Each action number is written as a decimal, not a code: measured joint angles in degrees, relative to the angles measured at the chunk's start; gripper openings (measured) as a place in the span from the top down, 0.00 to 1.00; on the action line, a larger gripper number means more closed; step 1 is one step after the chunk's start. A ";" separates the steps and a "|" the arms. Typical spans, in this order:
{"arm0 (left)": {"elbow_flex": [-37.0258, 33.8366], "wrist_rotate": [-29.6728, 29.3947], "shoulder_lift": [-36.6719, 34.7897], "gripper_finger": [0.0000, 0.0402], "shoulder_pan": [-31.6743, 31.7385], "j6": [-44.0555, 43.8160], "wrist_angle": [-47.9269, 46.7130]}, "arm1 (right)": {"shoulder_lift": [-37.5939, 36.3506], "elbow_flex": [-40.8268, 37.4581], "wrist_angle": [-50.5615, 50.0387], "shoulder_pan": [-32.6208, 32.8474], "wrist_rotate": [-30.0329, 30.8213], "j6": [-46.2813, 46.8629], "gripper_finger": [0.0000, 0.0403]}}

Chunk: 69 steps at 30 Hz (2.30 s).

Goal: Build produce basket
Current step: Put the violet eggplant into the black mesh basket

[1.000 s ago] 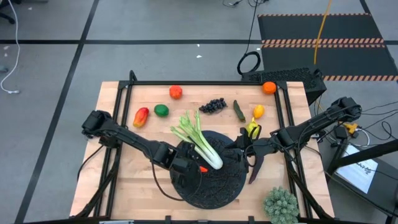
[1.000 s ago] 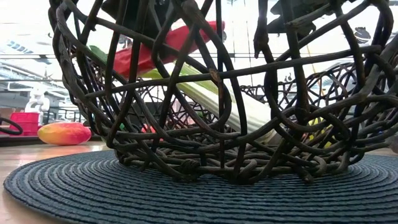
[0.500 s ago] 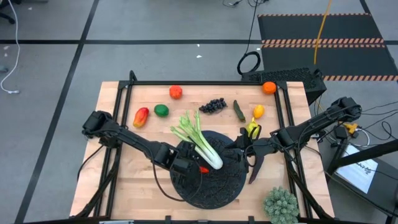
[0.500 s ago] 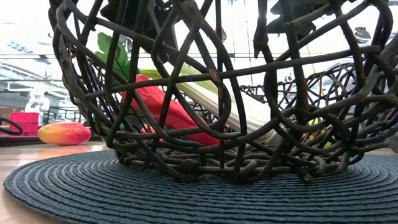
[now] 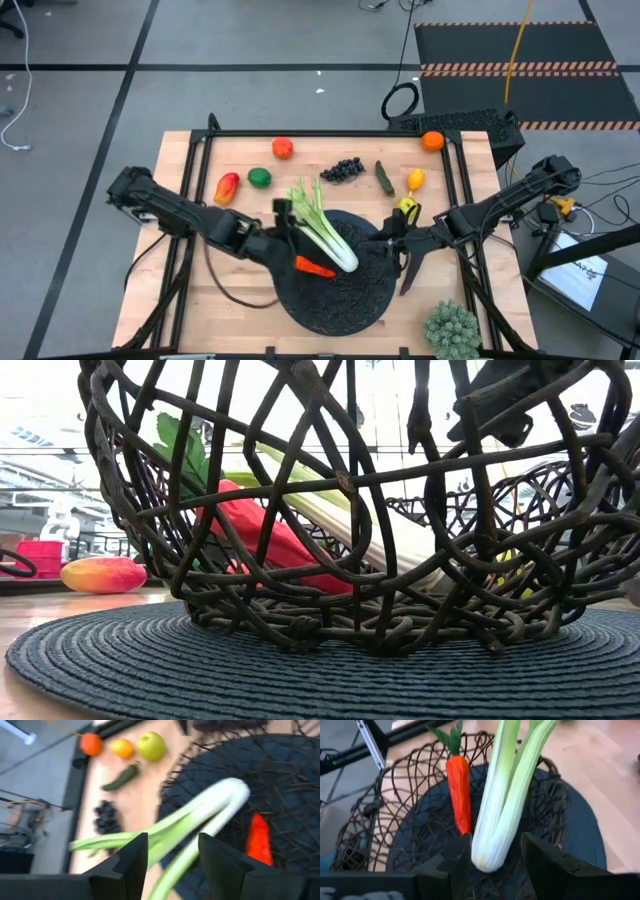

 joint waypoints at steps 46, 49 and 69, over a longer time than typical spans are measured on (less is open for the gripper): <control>-24.89 -6.21 -27.28 0.56 2.45 -5.62 9.02 | 6.92 0.00 -32.70 3.28 -25.46 -36.02 0.40; -24.89 -6.21 -27.28 0.56 2.45 -5.64 9.04 | 8.86 0.00 -33.48 3.28 -25.48 -39.44 0.34; -24.85 -6.21 -27.28 0.56 2.69 -5.41 9.06 | 13.57 -6.47 -27.14 3.24 -24.76 -45.23 0.54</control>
